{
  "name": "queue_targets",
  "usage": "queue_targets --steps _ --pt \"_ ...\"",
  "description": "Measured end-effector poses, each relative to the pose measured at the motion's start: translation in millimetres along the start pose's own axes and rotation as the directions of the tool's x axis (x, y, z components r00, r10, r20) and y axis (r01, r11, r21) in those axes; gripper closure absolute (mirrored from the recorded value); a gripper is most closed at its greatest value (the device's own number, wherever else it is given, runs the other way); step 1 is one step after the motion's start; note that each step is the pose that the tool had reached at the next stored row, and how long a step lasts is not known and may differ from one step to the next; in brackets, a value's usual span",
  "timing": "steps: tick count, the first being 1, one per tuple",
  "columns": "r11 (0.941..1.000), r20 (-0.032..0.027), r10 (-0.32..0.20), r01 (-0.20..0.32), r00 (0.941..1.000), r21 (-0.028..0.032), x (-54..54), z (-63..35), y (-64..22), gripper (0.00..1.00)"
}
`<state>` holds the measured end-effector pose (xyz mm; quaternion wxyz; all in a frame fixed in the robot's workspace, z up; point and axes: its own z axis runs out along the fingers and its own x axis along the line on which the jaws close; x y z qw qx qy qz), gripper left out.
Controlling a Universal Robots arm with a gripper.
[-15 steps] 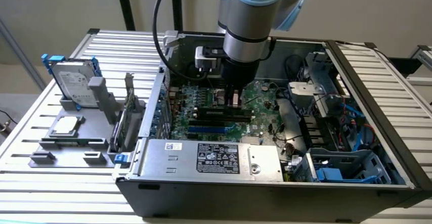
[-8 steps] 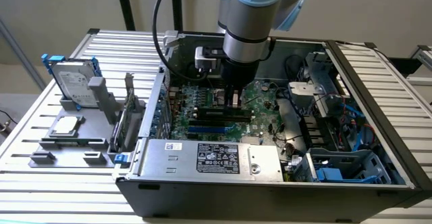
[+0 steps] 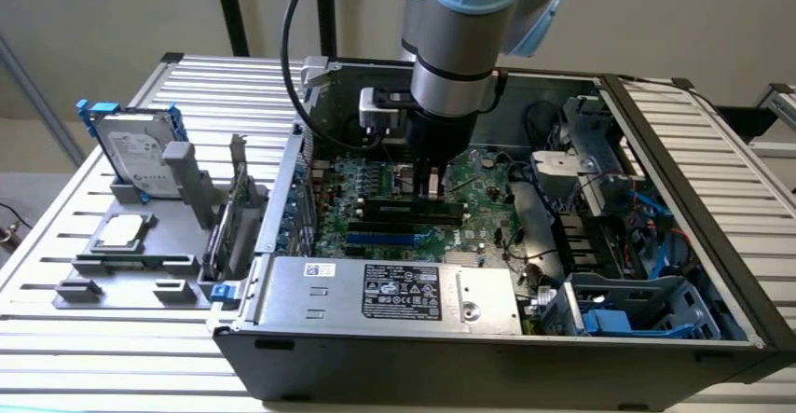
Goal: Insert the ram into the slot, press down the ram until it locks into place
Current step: 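Insert the ram into the slot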
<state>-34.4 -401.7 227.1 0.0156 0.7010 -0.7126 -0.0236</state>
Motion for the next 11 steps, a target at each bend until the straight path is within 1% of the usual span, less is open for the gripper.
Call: queue_targets --steps 11 --pt "1.0 0.0001 0.0 0.0 1.0 0.0001 -0.5 2.5 -0.1 0.87"
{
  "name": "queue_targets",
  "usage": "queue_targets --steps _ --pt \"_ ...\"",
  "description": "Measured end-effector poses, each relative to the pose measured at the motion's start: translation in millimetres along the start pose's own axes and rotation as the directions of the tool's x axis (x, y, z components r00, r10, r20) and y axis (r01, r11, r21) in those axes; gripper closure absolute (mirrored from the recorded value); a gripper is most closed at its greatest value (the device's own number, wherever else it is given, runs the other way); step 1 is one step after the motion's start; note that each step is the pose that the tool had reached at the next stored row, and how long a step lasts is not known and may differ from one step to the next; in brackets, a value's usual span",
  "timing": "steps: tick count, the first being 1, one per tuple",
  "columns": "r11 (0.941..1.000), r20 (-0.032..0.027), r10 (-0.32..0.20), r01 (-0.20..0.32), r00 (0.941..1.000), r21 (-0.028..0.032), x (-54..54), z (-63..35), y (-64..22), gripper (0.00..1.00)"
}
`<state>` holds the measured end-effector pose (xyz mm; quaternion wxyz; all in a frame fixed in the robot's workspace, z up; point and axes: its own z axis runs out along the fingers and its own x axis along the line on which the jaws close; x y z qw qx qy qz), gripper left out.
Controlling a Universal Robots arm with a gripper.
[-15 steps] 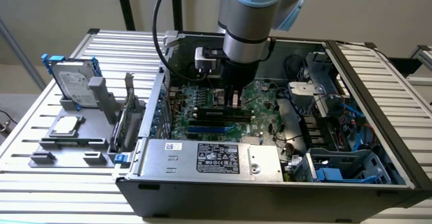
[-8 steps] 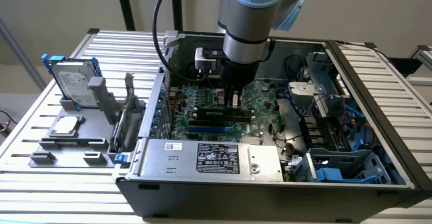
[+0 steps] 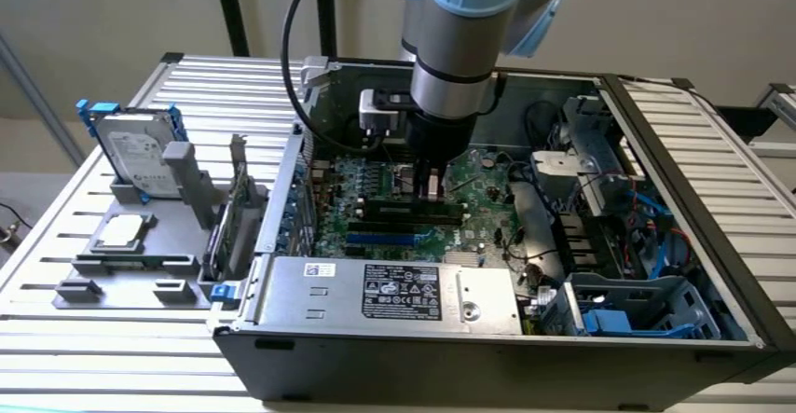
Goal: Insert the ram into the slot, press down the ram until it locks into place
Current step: 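Insert the ram into the slot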
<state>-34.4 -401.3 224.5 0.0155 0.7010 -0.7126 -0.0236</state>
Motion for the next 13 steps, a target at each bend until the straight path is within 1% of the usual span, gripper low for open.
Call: queue_targets --steps 8,9,13 --pt "1.0 -0.0002 0.0 0.0 1.0 -0.0001 0.0 1.4 -0.1 0.85" --pt "1.0 0.0004 0.0 0.0 1.0 -0.0004 0.0 0.8 0.0 0.79" --pt "1.0 0.0031 0.0 0.0 1.0 -0.0026 0.0 -11.0 0.6 0.79"
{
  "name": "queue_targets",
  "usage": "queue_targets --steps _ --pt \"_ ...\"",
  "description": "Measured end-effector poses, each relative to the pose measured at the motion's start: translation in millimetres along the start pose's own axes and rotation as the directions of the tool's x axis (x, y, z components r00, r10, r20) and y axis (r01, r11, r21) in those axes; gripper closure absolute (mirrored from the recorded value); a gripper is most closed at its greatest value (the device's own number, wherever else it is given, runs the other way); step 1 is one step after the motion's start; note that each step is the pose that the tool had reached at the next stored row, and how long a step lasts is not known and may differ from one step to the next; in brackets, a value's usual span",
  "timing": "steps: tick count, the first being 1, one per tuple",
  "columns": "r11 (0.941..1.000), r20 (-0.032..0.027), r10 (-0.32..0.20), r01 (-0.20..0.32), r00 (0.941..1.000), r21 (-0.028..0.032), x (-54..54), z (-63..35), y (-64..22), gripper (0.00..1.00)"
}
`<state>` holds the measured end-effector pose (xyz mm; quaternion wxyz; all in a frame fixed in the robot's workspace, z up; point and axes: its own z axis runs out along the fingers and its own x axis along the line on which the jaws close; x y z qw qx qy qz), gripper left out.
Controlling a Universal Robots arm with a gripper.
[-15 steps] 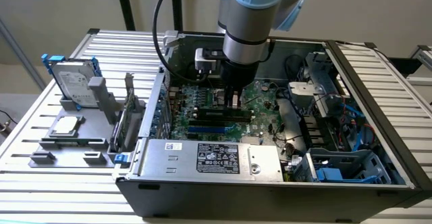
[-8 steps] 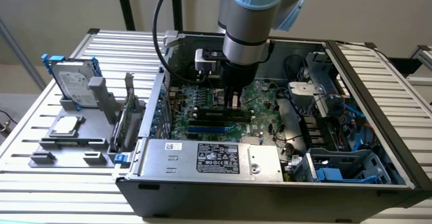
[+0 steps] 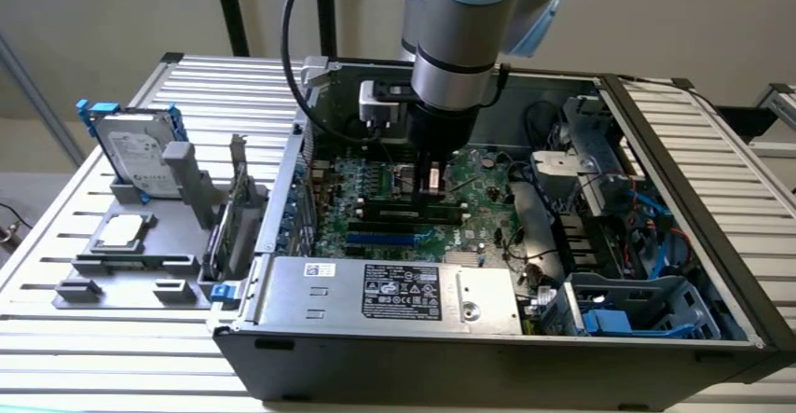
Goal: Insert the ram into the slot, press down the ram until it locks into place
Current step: 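Insert the ram into the slot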
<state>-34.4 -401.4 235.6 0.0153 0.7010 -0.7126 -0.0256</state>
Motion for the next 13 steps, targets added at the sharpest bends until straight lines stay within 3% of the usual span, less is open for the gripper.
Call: queue_targets --steps 5,7,8,13 --pt "1.0 0.0048 0.0 0.0 1.0 -0.0007 0.9 -12.9 0.8 0.79" --pt "1.0 0.0052 0.0 0.0 1.0 -0.0006 1.0 -13.1 0.9 0.81" --pt "1.0 0.0052 0.0 0.0 1.0 -0.0006 1.0 -13.1 0.9 0.87" --pt "1.0 0.0051 0.0 0.0 1.0 -0.0006 1.0 -13.1 0.9 0.9"
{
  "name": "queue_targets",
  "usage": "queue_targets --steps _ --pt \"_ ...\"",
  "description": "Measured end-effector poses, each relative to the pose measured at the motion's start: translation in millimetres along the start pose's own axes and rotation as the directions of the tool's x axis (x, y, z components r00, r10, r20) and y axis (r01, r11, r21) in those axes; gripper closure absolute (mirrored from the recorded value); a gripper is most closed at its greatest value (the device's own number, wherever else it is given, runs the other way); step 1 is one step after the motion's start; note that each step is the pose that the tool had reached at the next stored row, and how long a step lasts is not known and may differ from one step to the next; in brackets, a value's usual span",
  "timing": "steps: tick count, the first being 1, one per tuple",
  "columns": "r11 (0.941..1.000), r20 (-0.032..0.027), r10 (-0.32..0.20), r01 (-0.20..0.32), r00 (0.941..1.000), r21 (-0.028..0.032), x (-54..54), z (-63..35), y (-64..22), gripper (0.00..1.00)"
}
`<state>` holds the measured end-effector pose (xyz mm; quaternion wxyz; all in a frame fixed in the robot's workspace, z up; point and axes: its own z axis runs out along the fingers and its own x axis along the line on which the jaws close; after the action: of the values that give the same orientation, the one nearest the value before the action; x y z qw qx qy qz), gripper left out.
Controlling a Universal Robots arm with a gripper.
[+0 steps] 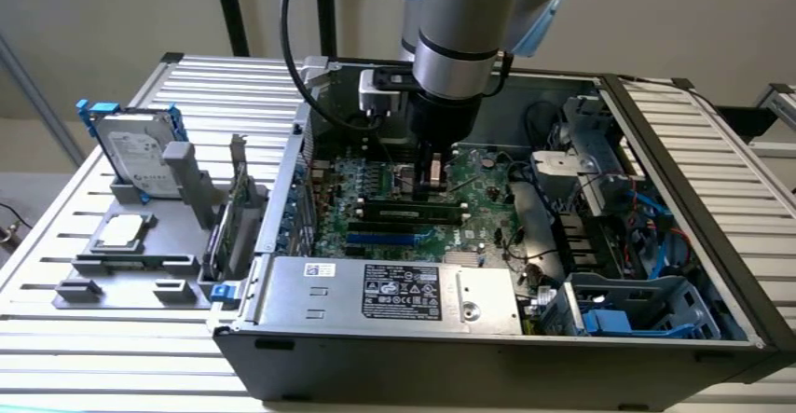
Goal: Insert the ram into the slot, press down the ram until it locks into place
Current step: 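Insert the ram into the slot, then press down the ram until it locks into place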
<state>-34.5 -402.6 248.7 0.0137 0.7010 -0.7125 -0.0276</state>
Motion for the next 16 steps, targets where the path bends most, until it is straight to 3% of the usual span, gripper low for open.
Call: queue_targets --steps 10,16 --pt "1.0 -0.0003 0.0 0.0 1.0 -0.0001 -0.1 0.3 0.4 0.9" --pt "1.0 0.0 0.0 0.0 1.0 0.0019 -3.3 5.3 1.2 0.9"
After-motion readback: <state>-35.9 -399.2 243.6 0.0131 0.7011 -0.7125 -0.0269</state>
